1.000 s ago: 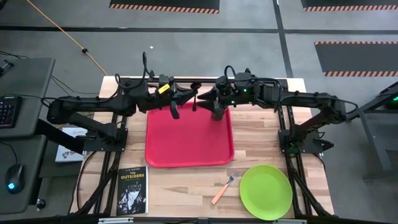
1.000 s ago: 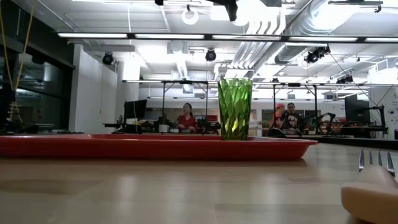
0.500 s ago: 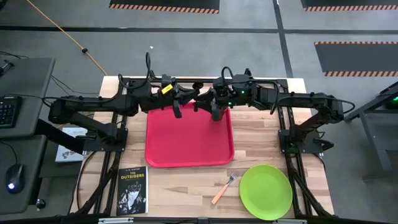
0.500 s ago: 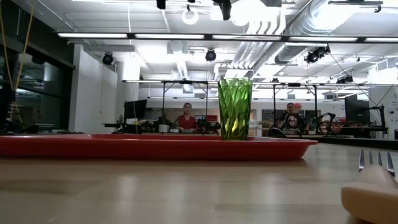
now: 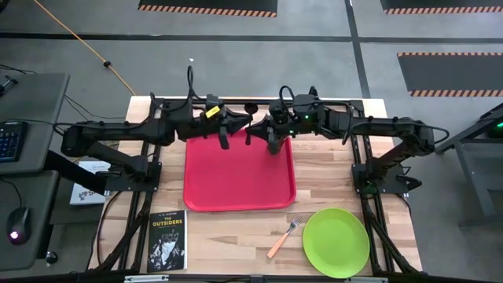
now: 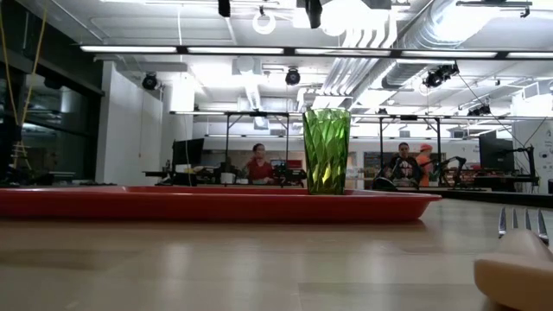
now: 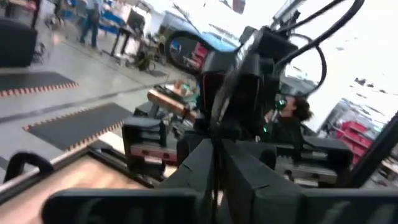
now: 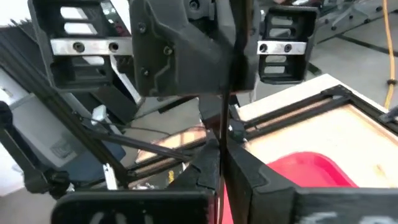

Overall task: Pick and place plate/cup/fork/spoon on tray
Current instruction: Put the black spoon to the left side of the red tray

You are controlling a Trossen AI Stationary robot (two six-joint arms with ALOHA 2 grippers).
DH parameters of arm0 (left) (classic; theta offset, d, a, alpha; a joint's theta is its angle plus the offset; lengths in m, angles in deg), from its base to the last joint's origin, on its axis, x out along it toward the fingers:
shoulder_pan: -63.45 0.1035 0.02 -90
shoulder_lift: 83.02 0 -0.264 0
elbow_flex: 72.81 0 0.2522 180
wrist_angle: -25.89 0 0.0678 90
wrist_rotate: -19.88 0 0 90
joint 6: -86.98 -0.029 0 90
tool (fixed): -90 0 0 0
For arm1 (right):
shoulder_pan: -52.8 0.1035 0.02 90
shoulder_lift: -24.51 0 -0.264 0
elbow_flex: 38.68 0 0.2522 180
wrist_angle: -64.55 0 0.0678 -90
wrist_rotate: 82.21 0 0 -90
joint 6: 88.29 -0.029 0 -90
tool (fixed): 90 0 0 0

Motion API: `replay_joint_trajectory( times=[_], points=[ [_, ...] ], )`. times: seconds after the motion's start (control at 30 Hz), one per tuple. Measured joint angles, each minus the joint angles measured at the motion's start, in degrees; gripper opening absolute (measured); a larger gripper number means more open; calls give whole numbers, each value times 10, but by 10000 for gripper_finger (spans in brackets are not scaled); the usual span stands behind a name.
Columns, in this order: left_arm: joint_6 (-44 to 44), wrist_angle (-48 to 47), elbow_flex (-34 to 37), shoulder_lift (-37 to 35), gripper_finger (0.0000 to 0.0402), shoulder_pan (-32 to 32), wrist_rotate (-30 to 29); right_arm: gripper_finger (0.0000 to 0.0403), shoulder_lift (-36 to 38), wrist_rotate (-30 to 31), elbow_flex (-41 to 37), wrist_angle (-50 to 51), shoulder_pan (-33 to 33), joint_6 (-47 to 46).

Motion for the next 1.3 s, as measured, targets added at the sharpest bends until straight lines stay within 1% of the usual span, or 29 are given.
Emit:
replay_joint_trajectory(
  times=[0.2,0.3,0.37,0.47,0.57,0.63,0.7,0.8,0.87,0.93,1.07,1.13,1.2,1.3],
  points=[
    [6,-57,-1,-31,105,30,48,2,29,8,0,48,-9,9],
    [-10,-85,0,-54,138,43,73,1,49,11,0,80,-16,21],
    [-27,-114,0,-79,153,54,83,1,65,11,0,114,-21,28],
    [-54,-152,0,-129,166,69,77,1,87,3,-7,149,-23,28],
    [-77,-166,0,-179,169,80,54,1,92,-21,-49,120,-11,-23],
    [-93,-167,0,-210,170,84,34,1,85,-25,-98,49,8,-70],
    [-111,-167,-1,-237,170,85,14,1,72,-27,-154,-56,28,-125],
    [-126,-173,-1,-270,170,85,4,0,31,-23,-220,-205,52,-213],
    [-128,-174,-1,-284,170,85,3,0,-7,-17,-240,-264,67,-261],
    [-126,-176,-1,-296,170,84,3,0,-46,-15,-238,-290,86,-287],
    [-125,-190,0,-309,170,84,3,0,-138,-14,-186,-288,121,-338],
    [-125,-192,0,-313,170,84,3,0,-185,-13,-155,-289,132,-384],
    [-125,-192,0,-314,170,84,7,0,-233,6,-119,-287,139,-436],
    [-125,-191,0,-318,170,84,34,0,-301,38,-54,-285,143,-487]
  ],
)
